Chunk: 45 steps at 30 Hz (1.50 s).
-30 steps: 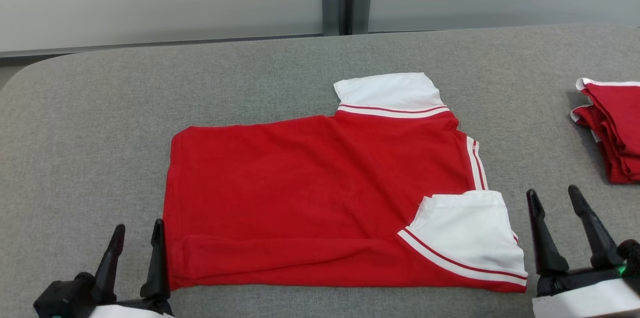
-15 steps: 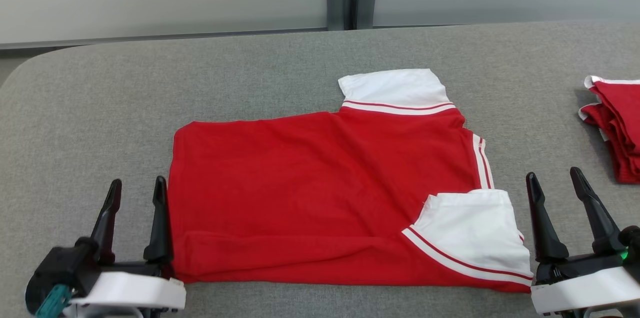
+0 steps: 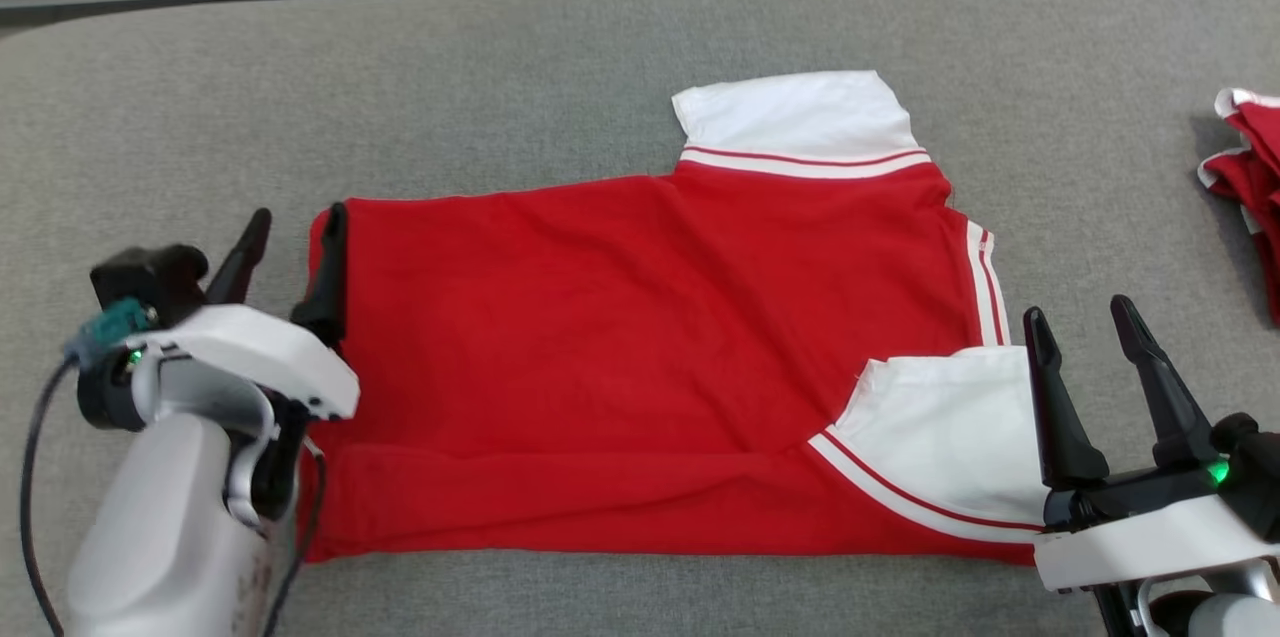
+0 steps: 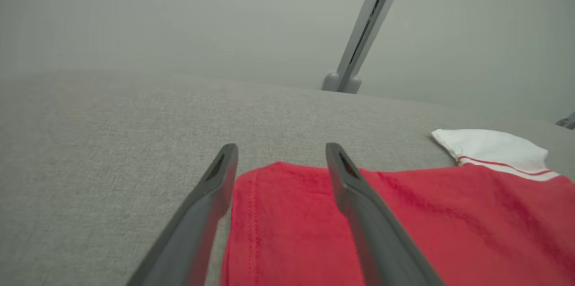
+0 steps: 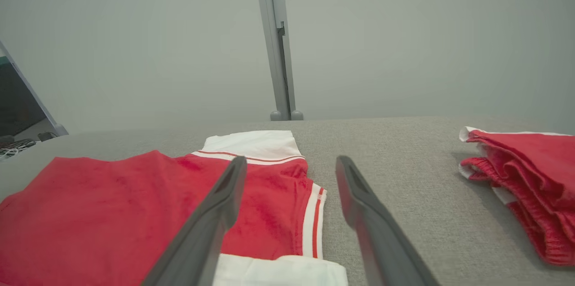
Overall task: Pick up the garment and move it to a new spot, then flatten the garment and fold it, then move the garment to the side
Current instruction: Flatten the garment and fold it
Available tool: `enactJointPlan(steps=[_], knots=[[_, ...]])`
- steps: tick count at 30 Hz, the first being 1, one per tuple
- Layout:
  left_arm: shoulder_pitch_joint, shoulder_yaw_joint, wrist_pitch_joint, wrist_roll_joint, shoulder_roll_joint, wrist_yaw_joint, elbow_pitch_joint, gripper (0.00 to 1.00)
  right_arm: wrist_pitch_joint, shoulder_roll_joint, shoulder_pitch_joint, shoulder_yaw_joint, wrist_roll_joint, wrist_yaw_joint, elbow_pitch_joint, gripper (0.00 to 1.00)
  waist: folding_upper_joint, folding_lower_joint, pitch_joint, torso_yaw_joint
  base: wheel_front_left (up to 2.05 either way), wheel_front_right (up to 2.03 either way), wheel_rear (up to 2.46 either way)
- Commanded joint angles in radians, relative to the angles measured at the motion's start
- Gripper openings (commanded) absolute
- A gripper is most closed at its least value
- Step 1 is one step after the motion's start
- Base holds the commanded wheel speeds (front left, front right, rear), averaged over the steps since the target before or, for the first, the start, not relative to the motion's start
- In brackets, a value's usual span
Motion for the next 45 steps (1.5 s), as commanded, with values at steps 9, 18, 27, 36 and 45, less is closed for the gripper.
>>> enactJointPlan(steps=[9, 18, 27, 36, 45], knots=[[-0.202, -0.010, 0.076, -0.072, 0.025, -0.061, 0.363, 1.00, -0.036, 0.006, -0.049, 0.025, 0.032, 0.000, 0.068, 1.00, 0.0000, 0.0000, 0.043, -0.050, 0.00, 0.00, 0.00], [-0.272, -0.062, 0.063, -0.096, 0.025, -0.075, 0.475, 0.00, -0.048, -0.016, -0.087, 0.005, 0.052, 0.000, 0.131, 1.00, 0.0000, 0.0000, 0.053, -0.053, 0.00, 0.00, 0.00], [-0.321, -0.148, -0.023, -0.119, -0.002, -0.075, 0.467, 0.00, -0.030, -0.115, -0.277, -0.006, 0.088, 0.000, 0.264, 1.00, 0.0000, 0.0000, 0.079, -0.002, 0.00, 0.00, 0.00], [-0.401, -0.220, -0.081, -0.145, -0.053, -0.076, 0.424, 0.00, 0.032, -0.204, -0.622, 0.104, 0.163, 0.000, 0.498, 1.00, 0.0000, 0.0000, 0.164, 0.100, 0.00, 0.00, 0.00], [-0.448, -0.300, -0.123, -0.171, -0.087, -0.075, 0.401, 0.00, 0.134, -0.263, -0.888, 0.290, 0.243, 0.000, 0.772, 1.00, 0.0000, 0.0000, 0.204, 0.177, 0.00, 0.00, 0.00]])
